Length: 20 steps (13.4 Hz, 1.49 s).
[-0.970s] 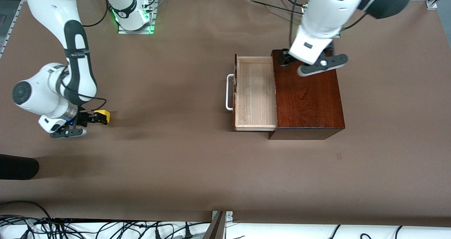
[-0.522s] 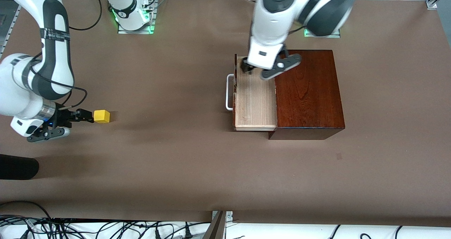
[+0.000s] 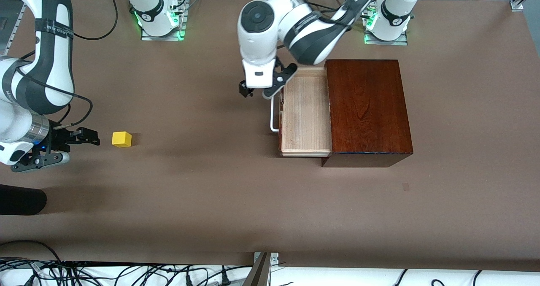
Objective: Open drawer, take yellow block, close drawer
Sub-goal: 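Open the right gripper and withdraw while the left gripper grasps the handle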
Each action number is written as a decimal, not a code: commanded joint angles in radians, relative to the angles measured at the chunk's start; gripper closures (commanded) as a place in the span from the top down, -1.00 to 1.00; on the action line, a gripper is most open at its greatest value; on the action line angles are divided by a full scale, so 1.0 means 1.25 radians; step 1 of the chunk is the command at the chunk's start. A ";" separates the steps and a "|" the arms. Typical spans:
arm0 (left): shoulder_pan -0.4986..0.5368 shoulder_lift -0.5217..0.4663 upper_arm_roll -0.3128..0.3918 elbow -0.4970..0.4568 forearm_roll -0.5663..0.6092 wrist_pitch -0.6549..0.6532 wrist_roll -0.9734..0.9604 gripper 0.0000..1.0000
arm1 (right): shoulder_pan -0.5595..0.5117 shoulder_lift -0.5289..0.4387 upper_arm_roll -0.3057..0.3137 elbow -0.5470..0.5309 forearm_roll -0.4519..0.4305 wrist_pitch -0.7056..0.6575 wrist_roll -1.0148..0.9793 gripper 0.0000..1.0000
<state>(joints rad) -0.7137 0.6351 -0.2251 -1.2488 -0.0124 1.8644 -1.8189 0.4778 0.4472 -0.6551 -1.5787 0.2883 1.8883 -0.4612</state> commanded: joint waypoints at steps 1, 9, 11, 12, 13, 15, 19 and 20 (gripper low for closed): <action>-0.027 0.087 0.014 0.091 -0.022 0.035 -0.121 0.84 | -0.090 -0.084 0.126 -0.018 -0.081 -0.020 0.074 1.00; -0.063 0.132 0.067 0.074 0.015 0.083 -0.082 -1.00 | -0.273 -0.293 0.357 -0.115 -0.200 -0.076 0.268 1.00; -0.063 0.147 0.074 0.074 0.014 0.083 -0.106 -1.00 | -0.288 -0.328 0.366 -0.113 -0.201 -0.120 0.278 1.00; -0.063 0.151 0.084 0.074 0.014 0.083 -0.107 -1.00 | -0.288 -0.339 0.367 -0.107 -0.206 -0.145 0.281 1.00; -0.062 0.152 0.088 0.073 0.016 0.082 -0.105 -1.00 | -0.289 -0.359 0.376 -0.105 -0.226 -0.161 0.282 1.00; -0.062 0.157 0.105 0.063 0.017 0.074 -0.103 -1.00 | -0.293 -0.383 0.380 -0.105 -0.229 -0.189 0.310 1.00; -0.062 0.156 0.140 0.063 0.019 0.027 -0.102 -1.00 | -0.291 -0.412 0.383 -0.103 -0.231 -0.236 0.348 1.00; -0.062 0.156 0.143 0.063 0.021 0.018 -0.101 -1.00 | -0.290 -0.409 0.382 -0.102 -0.233 -0.237 0.348 1.00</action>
<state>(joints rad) -0.7787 0.8313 -0.0637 -1.1825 -0.0081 1.9199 -1.9365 0.1345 -0.0420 -0.2019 -1.6869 0.0185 1.6035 -0.0462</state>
